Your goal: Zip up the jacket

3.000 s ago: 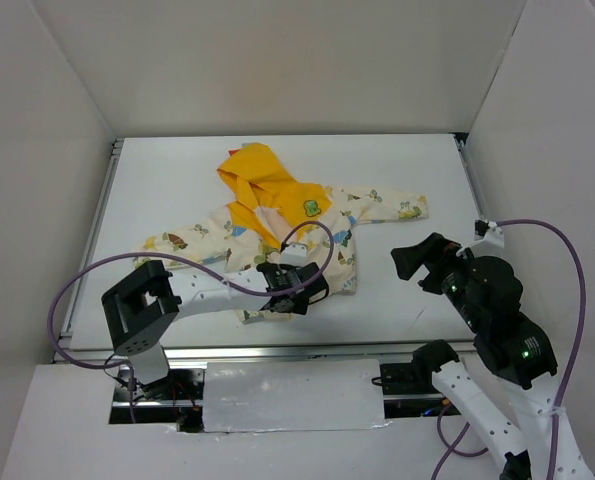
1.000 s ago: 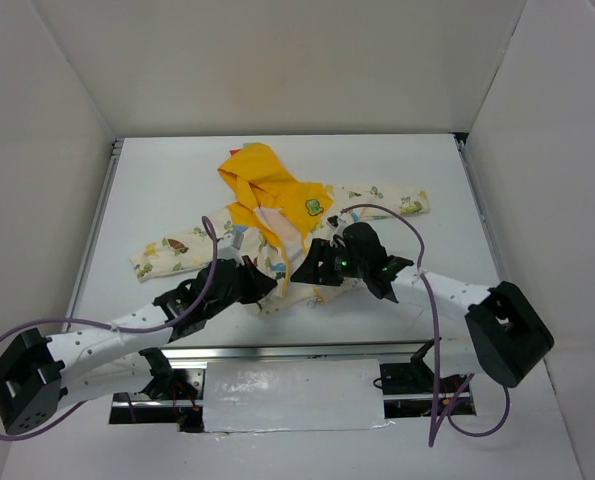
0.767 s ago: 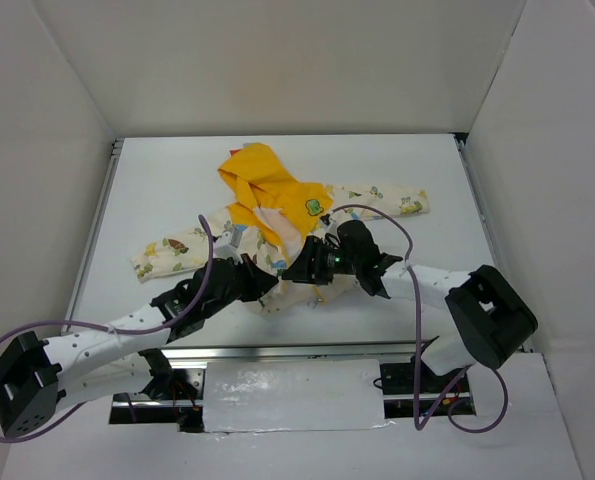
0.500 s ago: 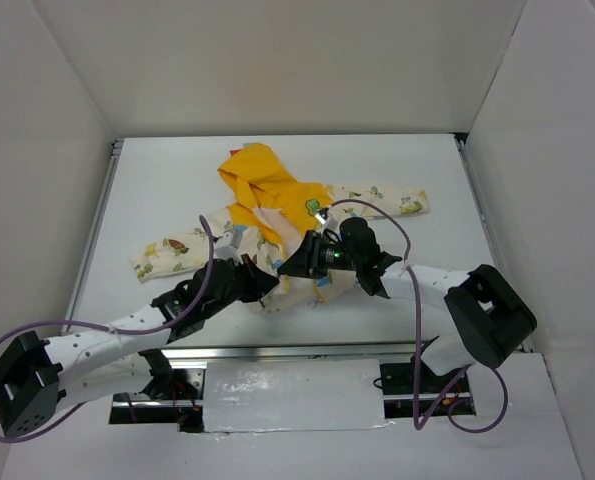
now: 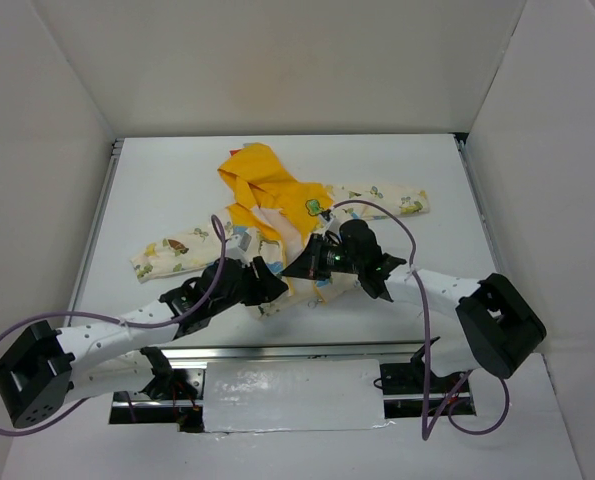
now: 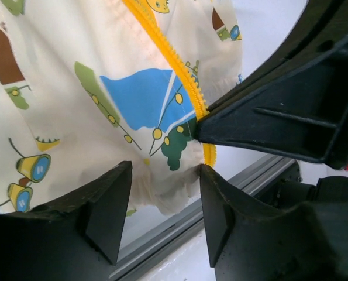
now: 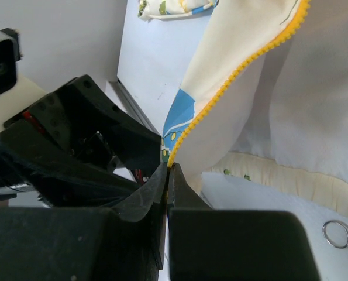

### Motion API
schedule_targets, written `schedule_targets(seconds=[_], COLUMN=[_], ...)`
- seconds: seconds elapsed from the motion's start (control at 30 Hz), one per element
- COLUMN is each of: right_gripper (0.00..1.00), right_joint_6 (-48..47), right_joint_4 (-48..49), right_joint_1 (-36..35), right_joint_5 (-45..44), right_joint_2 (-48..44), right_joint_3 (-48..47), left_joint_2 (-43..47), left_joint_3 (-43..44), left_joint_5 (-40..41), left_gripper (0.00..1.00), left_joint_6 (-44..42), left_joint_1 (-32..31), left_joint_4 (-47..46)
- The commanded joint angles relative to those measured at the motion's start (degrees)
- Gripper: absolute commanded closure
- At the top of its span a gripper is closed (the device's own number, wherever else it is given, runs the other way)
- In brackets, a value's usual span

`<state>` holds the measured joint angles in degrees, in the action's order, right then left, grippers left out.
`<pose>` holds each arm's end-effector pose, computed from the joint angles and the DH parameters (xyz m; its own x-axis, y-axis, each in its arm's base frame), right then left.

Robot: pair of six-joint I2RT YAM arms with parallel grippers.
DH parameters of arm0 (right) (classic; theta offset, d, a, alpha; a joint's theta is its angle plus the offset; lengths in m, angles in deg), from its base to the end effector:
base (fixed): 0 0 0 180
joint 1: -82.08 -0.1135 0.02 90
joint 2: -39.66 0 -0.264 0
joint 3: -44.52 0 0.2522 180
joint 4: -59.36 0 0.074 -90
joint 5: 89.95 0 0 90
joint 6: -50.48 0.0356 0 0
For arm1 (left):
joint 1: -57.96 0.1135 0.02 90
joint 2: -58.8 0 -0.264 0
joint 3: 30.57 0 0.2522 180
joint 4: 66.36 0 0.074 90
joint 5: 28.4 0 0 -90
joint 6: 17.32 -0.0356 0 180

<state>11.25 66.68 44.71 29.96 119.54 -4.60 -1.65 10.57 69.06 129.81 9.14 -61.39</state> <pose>0.2169 0.1880 0.2027 -0.8891 0.1658 -0.4266 -0.3178 0.4471 0.8361 0.1532 -0.1681 0.2148 -0.7083 -0.4552 -0.5396 0.1353 0.6626 -0.7366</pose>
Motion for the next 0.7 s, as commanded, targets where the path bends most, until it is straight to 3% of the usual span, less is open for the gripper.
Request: schedule_targets(seconds=[0.0,0.1,0.27,0.4,0.47,0.57,0.67], right_gripper=[1.0,1.0,1.0,1.0,1.0,1.0,1.0], right_joint_6=[-2.1,-1.5,-1.1,0.2,1.3,3.3,3.7], right_joint_4=[-2.1,-2.0,-2.9,-2.4,-1.4,0.2,0.8], right_joint_1=[-1.6,-1.7,-2.0,-2.3,-2.3,-2.5,-2.6], right_joint_5=[-3.5,-3.6,-5.6,-6.3,-6.5,-6.4,-6.0], right_joint_2=[-4.0,-4.6,-4.1,-3.4,-3.5,-3.6,-3.5], right_joint_3=[-1.9,-1.6,-1.8,-1.5,-0.9,-0.2,-0.2], left_joint_2=[-1.0,-1.7,-2.6,-2.7,-2.7,-3.0,-3.6], left_joint_3=[2.4,1.9,2.0,2.2,1.8,0.9,0.1], left_joint_5=[-3.3,-4.5,-6.2,-6.9,-6.9,-6.9,-7.9], left_gripper=[0.43,0.5,0.49,0.32,0.29,0.36,0.51], left_joint_6=[-0.5,0.2,0.5,0.8,1.1,1.4,1.8], left_joint_1=[0.1,0.1,0.1,0.1,0.1,0.1,0.1], left_joint_4=[-2.4,-3.7,-5.4,-5.9,-6.4,-8.0,-9.4])
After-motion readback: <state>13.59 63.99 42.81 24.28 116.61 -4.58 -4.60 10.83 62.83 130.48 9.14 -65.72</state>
